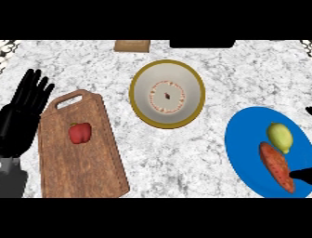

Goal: Pick the lemon from the plate and place it in the bowl

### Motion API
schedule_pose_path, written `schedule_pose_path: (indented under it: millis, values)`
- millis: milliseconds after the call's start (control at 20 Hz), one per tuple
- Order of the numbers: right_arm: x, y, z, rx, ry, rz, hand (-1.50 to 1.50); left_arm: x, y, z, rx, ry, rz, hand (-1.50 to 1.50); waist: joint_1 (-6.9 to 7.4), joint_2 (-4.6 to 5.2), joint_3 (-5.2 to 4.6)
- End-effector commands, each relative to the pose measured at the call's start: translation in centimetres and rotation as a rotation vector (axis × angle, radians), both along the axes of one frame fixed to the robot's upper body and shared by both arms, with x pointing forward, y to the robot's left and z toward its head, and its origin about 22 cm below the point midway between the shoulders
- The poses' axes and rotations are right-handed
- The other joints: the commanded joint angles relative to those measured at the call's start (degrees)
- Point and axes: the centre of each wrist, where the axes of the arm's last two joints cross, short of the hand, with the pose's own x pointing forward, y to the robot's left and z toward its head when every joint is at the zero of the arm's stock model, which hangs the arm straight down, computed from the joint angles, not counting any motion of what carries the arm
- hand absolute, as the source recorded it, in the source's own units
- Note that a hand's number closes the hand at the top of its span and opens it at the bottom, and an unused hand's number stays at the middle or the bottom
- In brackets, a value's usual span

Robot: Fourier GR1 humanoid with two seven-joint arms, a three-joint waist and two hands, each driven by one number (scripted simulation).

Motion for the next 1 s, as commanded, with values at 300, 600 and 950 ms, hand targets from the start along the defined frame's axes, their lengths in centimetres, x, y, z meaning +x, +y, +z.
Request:
schedule_pose_path:
  millis: [300, 600, 950]
  values:
    - [1.2, 1.3, -1.3, -0.055, 0.008, 0.013, -1.5, 0.1, -0.3, -0.9, -0.01, -0.004, -0.004, 0.0, -0.1, -0.02, -0.02]
    - [1.7, 1.9, -3.9, -0.038, 0.036, 0.019, -1.5, -0.8, -0.1, -0.2, -0.015, -0.015, 0.006, 0.0, 0.01, -0.02, -0.01]
    - [4.9, 2.6, -4.0, -0.083, 0.09, 0.015, 1.5, -0.2, -2.3, 0.4, 0.019, -0.007, -0.004, 0.0, 0.23, 0.03, 0.0]
